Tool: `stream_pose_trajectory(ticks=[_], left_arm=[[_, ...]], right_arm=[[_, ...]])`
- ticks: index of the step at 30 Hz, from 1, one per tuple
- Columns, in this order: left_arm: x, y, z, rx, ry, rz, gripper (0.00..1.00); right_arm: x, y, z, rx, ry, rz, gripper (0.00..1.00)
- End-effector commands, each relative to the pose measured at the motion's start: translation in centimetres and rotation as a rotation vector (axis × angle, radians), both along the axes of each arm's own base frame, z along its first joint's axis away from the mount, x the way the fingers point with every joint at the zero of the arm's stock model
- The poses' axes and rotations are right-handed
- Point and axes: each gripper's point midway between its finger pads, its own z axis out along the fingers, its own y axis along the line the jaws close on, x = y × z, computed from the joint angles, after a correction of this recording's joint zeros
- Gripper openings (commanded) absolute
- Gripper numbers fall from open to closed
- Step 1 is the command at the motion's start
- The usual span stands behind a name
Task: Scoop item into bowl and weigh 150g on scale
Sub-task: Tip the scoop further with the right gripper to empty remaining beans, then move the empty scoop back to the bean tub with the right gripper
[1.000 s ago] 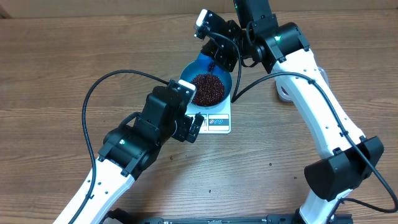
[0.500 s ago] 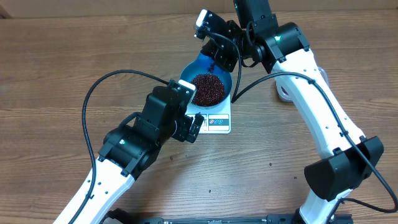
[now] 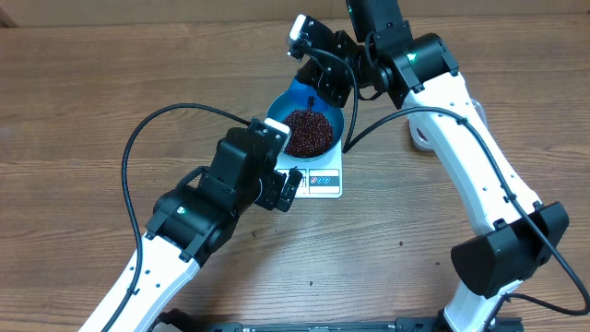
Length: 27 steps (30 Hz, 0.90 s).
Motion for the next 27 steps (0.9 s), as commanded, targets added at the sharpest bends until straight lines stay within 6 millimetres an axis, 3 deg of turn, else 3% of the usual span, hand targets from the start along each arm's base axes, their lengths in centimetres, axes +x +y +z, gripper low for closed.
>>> stream_pose_trajectory(ticks=[1,21,27], left_arm=[[0.1,0.1,-0.4,0.008,0.007,0.011,1.00],[0.1,0.1,-0.4,0.008,0.007,0.011,0.99],[0.1,0.1,-0.4,0.008,0.007,0.011,0.99]], right_arm=[[-0.7,0.3,3.3,0.042,-0.068,0.023,0.04],[-0.5,0.1,3.3,0.031,-0.076,0.013,0.04],[1.3,-0.1,4.8,0.131,-0.053,-0.108,0.04]])
